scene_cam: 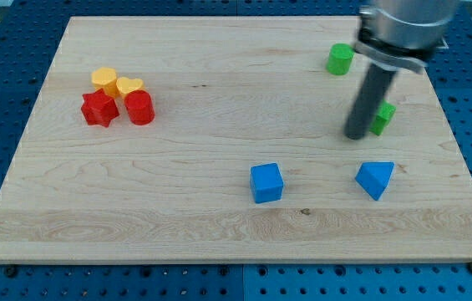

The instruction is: Push the green circle to the top right side of the green star

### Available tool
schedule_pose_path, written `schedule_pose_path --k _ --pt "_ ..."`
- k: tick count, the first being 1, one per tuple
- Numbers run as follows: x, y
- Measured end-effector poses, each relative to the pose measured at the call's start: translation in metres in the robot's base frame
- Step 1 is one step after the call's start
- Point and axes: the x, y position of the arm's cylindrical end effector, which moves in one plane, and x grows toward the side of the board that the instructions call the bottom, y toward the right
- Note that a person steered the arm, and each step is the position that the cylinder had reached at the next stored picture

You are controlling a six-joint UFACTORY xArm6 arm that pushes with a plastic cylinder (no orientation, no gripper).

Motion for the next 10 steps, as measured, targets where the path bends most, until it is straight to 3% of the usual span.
schedule_pose_path --k 1,2,3,5,6,9,10 --pt "-0.073 -0.039" --pt "-0.124 -0.016" --pt "-0.143 0.02" --pt "-0.213 0.003" --pt "-0.211 0.018" --pt "-0.119 0.071" --pt "-0.113 0.087"
